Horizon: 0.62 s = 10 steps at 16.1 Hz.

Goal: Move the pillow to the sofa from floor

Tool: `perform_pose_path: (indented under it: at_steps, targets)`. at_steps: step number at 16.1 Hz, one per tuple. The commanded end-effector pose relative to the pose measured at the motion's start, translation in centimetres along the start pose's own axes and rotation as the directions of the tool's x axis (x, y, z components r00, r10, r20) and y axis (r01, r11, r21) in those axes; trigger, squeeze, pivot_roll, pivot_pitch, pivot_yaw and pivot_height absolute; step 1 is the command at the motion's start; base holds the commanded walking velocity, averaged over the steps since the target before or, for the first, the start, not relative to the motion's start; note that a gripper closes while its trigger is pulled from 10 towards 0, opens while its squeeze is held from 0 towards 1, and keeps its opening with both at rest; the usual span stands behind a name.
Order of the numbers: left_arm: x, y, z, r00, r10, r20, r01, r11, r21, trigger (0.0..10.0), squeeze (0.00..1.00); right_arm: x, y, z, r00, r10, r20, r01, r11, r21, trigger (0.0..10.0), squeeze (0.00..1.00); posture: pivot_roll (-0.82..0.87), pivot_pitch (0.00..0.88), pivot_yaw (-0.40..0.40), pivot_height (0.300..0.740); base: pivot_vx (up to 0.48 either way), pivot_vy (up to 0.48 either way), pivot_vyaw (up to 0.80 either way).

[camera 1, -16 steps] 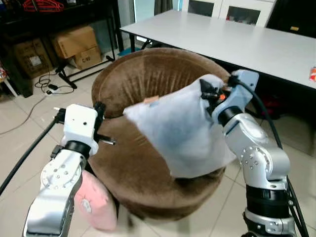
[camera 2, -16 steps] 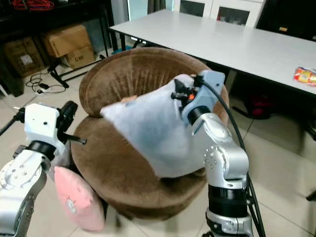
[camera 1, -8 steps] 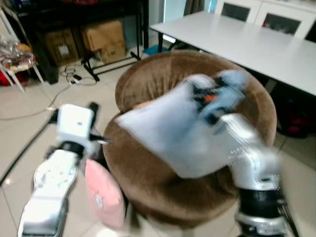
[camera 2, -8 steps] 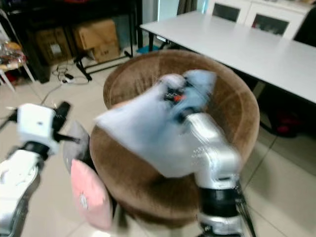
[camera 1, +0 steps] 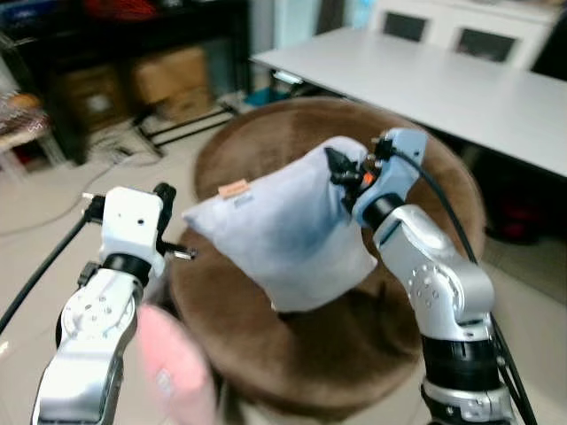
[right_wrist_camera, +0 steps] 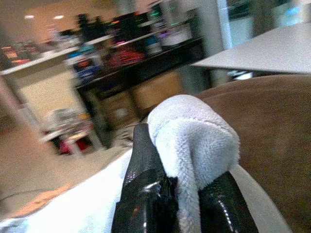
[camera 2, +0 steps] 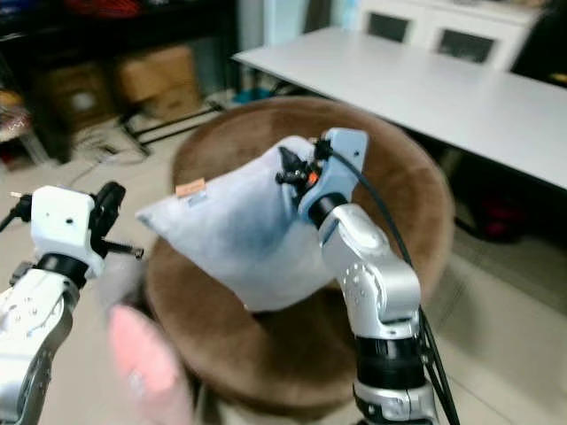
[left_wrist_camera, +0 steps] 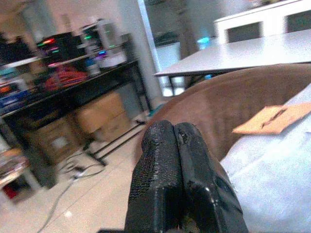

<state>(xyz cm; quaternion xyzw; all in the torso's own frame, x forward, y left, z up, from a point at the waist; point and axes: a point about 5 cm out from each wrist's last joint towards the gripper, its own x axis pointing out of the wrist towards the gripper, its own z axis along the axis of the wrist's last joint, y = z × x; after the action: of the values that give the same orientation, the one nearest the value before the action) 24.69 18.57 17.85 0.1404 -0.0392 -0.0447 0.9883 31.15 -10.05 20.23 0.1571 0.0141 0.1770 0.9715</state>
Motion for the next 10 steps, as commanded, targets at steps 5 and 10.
perform_pose_path:
  at_steps: [5,10]
  targets:
    - [0.07,-0.45,0.14,1.000,-0.022,0.006,0.022,1.000,0.005,10.0,0.00,-0.16,-0.46,1.62,0.996,-0.018,0.082,0.020,1.000,-0.023,10.0,0.00,-0.04,0.000,-0.003,0.740,0.269,0.000,0.00]
    - [0.14,-0.56,0.11,1.000,-0.030,0.008,0.030,1.000,0.007,10.0,0.00,-0.18,-0.55,1.64,0.996,-0.023,0.085,0.025,1.000,-0.019,10.0,0.00,-0.05,0.000,-0.004,0.740,0.272,0.000,0.00]
